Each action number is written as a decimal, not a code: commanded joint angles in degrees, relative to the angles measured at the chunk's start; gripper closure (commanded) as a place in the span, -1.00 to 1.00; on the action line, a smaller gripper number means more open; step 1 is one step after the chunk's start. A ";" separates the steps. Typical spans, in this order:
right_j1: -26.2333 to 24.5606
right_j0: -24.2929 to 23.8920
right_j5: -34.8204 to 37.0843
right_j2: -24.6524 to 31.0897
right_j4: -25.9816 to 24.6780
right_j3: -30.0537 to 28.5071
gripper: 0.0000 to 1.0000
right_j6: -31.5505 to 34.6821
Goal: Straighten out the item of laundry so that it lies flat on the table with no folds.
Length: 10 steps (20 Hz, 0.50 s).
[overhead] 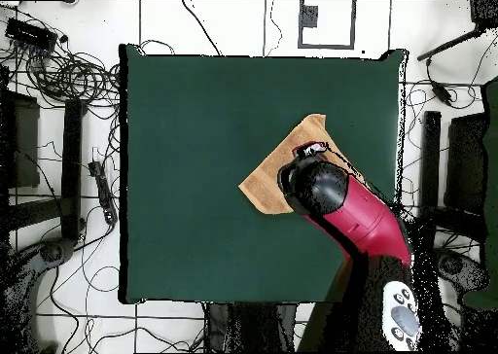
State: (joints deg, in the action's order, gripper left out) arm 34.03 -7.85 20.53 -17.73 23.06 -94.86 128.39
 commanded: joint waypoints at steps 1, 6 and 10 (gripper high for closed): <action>-1.64 1.81 1.13 2.24 2.96 -4.22 -1.00 13.73; -1.73 1.50 1.12 2.41 2.93 -4.15 -1.00 13.39; -2.20 -0.27 -0.34 4.39 2.82 -4.17 -1.00 11.81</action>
State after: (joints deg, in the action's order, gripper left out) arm 34.07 -8.01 20.53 -17.75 23.18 -94.87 128.39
